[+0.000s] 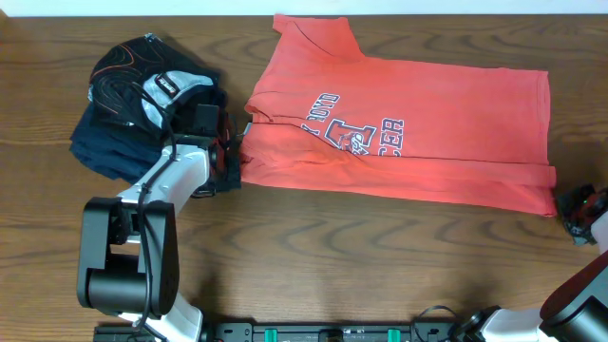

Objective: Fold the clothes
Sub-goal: 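Grasp the shirt's lower right hem with the right gripper and adjust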

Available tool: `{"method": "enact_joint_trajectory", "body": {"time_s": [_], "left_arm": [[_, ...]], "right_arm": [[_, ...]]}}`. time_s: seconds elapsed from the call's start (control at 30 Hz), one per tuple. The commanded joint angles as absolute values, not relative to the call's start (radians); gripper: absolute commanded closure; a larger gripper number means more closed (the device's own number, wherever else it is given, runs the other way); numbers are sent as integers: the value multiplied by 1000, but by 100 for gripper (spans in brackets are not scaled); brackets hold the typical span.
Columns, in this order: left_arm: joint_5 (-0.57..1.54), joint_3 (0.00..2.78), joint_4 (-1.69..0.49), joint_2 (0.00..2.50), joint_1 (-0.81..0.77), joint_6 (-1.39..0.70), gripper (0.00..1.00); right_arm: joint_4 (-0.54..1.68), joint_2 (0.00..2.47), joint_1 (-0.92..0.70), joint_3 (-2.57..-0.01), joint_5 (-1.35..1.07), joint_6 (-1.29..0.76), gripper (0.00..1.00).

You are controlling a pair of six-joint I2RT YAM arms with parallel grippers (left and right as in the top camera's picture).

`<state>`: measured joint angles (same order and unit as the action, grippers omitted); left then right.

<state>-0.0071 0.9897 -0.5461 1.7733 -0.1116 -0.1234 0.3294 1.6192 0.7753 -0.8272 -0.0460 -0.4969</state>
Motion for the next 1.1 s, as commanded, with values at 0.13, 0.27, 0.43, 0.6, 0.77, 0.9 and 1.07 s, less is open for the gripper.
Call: {"method": "enact_joint_trajectory", "body": {"time_s": [0.13, 0.27, 0.43, 0.6, 0.77, 0.9, 1.07], "left_arm": [[15, 987, -558, 1784, -108, -124, 94], [72, 991, -576, 1781, -108, -124, 83], [192, 992, -577, 1774, -108, -124, 62], [199, 991, -547, 1776, -108, -124, 50], [199, 986, -500, 1785, -108, -125, 50], [199, 986, -471, 1795, -109, -125, 44], [199, 986, -439, 1795, -109, -125, 62]], "right_arm": [[408, 1627, 792, -912, -118, -421, 74], [603, 1628, 792, -916, -130, -432, 56], [688, 1628, 792, -887, -35, -449, 54], [624, 1628, 792, -875, -64, -470, 54], [614, 1628, 792, -875, -64, -471, 56], [617, 1628, 792, -875, -66, -471, 56], [617, 1628, 791, -875, -79, -471, 56]]}}
